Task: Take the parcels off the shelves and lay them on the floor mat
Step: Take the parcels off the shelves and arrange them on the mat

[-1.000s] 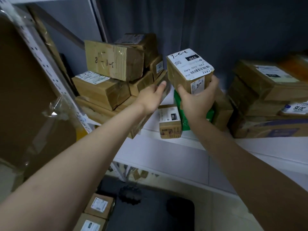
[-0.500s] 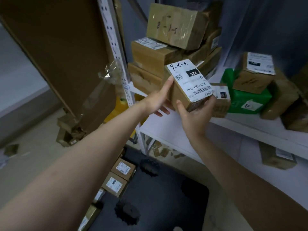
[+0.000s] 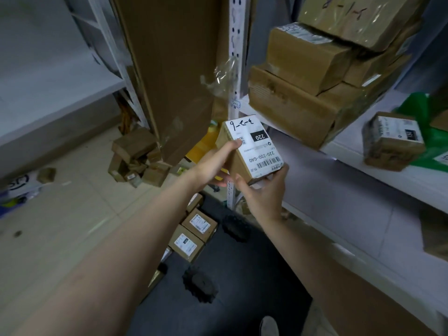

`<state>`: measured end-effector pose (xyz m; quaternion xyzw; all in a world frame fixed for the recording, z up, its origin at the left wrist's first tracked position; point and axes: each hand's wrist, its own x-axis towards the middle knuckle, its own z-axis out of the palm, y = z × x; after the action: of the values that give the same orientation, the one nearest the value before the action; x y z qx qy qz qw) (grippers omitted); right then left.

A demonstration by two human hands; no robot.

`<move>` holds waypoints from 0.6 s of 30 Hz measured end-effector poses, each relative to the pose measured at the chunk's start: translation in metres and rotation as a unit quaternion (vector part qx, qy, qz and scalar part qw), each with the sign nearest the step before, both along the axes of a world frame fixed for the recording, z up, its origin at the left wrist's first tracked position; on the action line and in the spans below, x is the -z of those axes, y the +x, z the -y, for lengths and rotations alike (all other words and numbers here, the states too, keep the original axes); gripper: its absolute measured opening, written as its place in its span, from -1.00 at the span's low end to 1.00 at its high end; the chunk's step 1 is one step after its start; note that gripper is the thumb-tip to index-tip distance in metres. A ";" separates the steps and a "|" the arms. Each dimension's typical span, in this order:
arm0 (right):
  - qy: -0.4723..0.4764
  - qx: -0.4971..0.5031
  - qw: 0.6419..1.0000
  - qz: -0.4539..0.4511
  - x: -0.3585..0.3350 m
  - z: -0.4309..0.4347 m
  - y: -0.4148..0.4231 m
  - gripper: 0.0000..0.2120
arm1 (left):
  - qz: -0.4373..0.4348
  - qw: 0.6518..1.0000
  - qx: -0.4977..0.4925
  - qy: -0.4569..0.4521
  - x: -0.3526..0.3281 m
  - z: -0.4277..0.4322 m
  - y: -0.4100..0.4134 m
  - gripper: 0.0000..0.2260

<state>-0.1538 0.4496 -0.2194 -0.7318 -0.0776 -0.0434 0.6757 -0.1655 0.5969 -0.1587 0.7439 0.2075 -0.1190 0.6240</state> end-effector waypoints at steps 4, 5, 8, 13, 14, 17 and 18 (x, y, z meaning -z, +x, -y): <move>-0.100 -0.032 0.994 -0.003 0.023 -0.028 -0.015 -0.22 | -0.024 0.998 -0.053 -0.007 0.036 -0.040 -0.023 -0.64; -0.128 -0.033 0.991 -0.001 0.029 -0.035 -0.018 -0.23 | -0.031 0.997 -0.066 -0.006 0.045 -0.048 -0.029 -0.63; -0.181 -0.061 0.981 -0.023 0.050 -0.057 -0.023 -0.14 | -0.058 0.994 -0.093 0.009 0.072 -0.071 -0.045 -0.53; -0.214 -0.139 0.964 -0.070 0.089 -0.099 -0.021 -0.15 | -0.114 0.983 -0.144 0.020 0.120 -0.107 -0.059 -0.43; -0.225 -0.155 0.959 -0.079 0.098 -0.106 -0.018 -0.21 | -0.128 0.980 -0.151 0.023 0.130 -0.112 -0.060 -0.42; -0.265 -0.196 0.939 -0.097 0.126 -0.125 -0.004 -0.39 | -0.163 0.970 -0.177 0.023 0.160 -0.125 -0.057 -0.43; -0.281 -0.204 0.933 -0.097 0.137 -0.130 0.002 -0.41 | -0.173 0.969 -0.178 0.021 0.169 -0.129 -0.054 -0.44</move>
<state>-0.1521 0.5798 -0.3560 -0.8605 -0.1687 0.1903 0.4414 -0.2197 0.7254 -0.3278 0.6764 0.4433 -0.1284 0.5740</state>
